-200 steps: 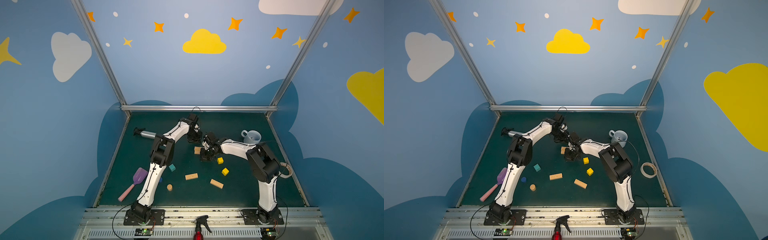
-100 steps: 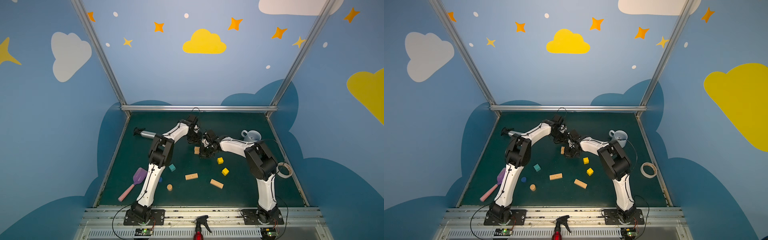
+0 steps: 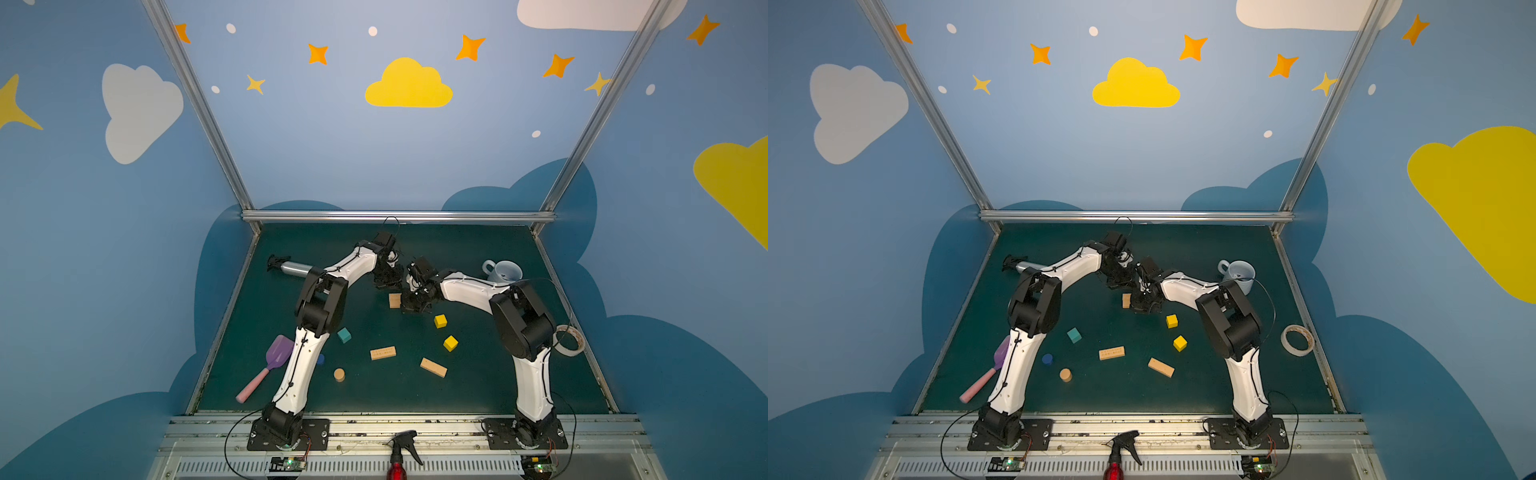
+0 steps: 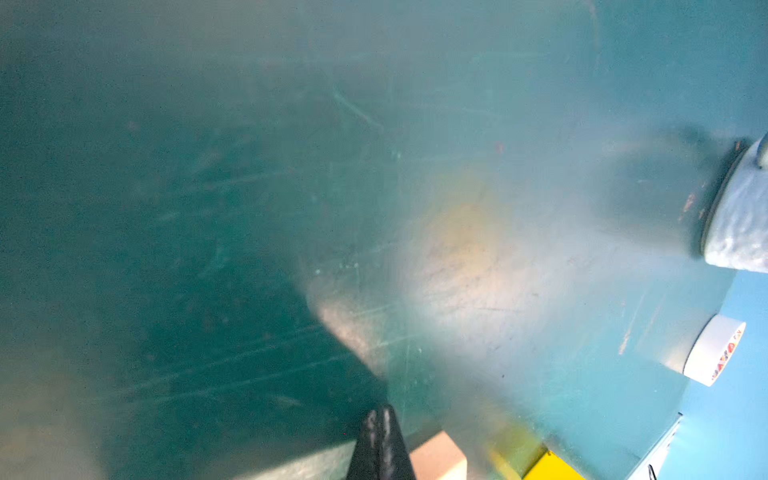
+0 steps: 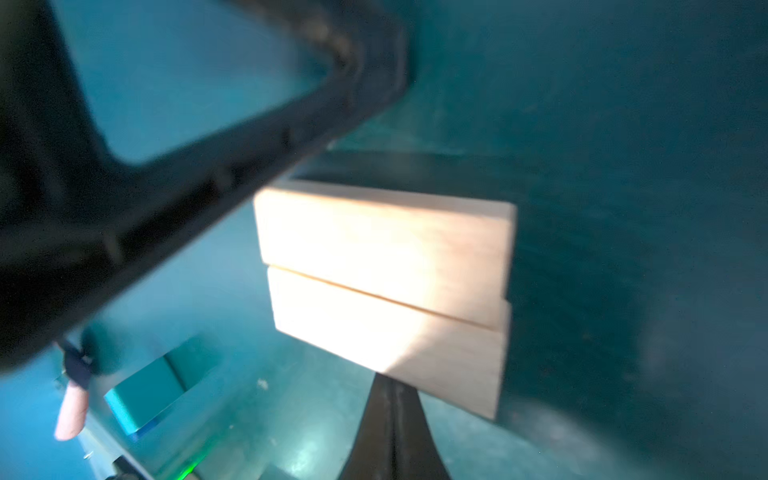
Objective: Build the wood block tower
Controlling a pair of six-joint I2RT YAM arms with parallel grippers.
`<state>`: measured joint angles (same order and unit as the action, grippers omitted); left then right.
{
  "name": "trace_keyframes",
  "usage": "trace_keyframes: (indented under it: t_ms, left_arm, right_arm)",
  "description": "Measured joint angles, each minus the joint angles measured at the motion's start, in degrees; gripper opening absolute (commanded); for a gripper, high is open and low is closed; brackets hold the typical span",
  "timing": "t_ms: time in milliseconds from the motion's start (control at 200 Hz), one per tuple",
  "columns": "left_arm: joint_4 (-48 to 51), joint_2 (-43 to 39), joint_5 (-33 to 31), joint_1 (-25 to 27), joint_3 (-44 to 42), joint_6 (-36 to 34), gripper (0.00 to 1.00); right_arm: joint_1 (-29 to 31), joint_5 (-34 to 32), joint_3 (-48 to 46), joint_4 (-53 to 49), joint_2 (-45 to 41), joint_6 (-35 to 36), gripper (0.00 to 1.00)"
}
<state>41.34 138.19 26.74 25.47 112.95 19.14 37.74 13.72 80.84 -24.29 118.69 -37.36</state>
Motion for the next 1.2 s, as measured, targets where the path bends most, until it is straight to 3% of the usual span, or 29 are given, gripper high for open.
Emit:
trace_keyframes:
  t_ms: [546, 751, 986, 1071, 1202]
  left_arm:
    - [0.94, -0.44, -0.07, 0.33, 0.46, 1.33, 0.04]
    - [4.13, 1.16, -0.83, 0.48, 10.88, 1.53, 0.05]
    - [7.8, 1.66, -3.5, -0.42, 23.34, 2.4, 0.05]
    - [7.26, -1.46, -4.48, -1.49, 19.63, 3.39, 0.05]
    - [3.17, -12.22, -6.03, -3.34, 2.4, 5.81, 0.05]
  right_arm:
    - [-0.17, -0.55, 0.61, -0.61, 0.2, 0.31, 0.0]
    - [0.13, -0.52, -1.22, -3.04, -3.04, 0.42, 0.0]
    - [-0.57, -1.07, -1.4, -6.71, -14.14, 2.25, 0.0]
    - [-2.21, -1.05, 0.61, -8.22, -15.67, 3.72, 0.0]
    - [-5.35, -1.42, 8.52, -12.68, -11.85, 6.69, 0.0]
